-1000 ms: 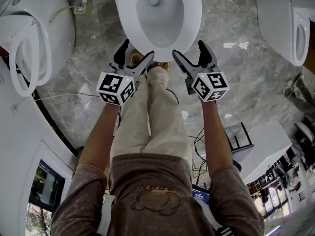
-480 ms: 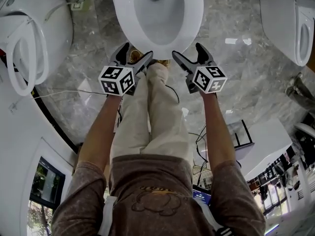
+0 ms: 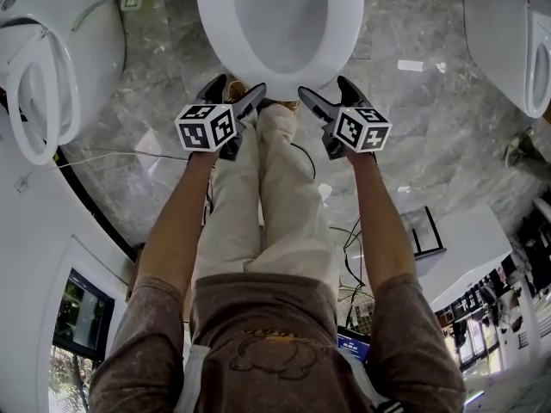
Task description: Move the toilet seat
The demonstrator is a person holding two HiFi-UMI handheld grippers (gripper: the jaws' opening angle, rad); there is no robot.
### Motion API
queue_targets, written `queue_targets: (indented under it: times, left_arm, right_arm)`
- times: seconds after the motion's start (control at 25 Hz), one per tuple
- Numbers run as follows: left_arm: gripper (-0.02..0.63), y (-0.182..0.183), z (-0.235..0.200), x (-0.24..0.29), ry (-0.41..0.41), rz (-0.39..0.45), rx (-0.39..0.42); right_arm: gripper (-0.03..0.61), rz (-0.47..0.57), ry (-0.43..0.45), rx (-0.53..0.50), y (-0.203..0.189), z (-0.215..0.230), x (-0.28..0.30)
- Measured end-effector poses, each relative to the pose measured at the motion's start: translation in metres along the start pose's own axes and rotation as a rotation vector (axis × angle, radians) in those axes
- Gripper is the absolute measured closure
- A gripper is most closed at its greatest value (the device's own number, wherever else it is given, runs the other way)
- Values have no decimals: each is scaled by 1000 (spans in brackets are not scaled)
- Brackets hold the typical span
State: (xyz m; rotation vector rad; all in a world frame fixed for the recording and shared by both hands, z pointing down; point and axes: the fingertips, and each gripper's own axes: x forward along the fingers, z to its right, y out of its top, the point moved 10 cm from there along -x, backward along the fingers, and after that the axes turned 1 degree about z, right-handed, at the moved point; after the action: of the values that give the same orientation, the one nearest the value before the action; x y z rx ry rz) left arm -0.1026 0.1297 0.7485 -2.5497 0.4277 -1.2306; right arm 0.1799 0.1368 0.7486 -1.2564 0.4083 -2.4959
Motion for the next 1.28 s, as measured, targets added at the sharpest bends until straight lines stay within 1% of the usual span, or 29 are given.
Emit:
queue_targets:
  times: [0.08, 0.2, 0.28, 0.52, 0.68, 0.88, 1.0, 1.08, 1.16, 1.28]
  left_arm:
    - [176, -2, -3, 5, 0, -16, -1]
    - [178, -7, -6, 14, 3, -57, 20]
    - [178, -8, -7, 18, 0, -72, 16]
    - [178, -6, 3, 22, -22, -94, 51]
    - [178, -5, 5, 21, -19, -105, 50]
    - [178, -4, 5, 21, -16, -101, 49]
    - [178, -4, 9, 21, -3, -116, 64]
    - [178, -5, 11, 22, 6, -122, 56]
    - [178, -3, 12, 21, 13, -115, 26]
    - [178, 1, 14, 16, 14, -95, -12]
  right_arm:
    - [67, -6, -1, 16, -2, 2, 4]
    - [67, -21, 0, 35, -5, 6, 8]
    - [67, -32, 1, 42, -6, 7, 10]
    - [67, -27, 13, 47, -4, 9, 13]
    - [67, -28, 23, 56, -1, 6, 15]
    - [67, -29, 12, 60, 0, 4, 17]
    - [67, -10, 5, 95, 0, 3, 15]
    - [67, 20, -4, 141, 0, 3, 14]
    - [67, 46, -12, 174, 1, 1, 13]
    - [67, 56, -6, 170, 3, -3, 10]
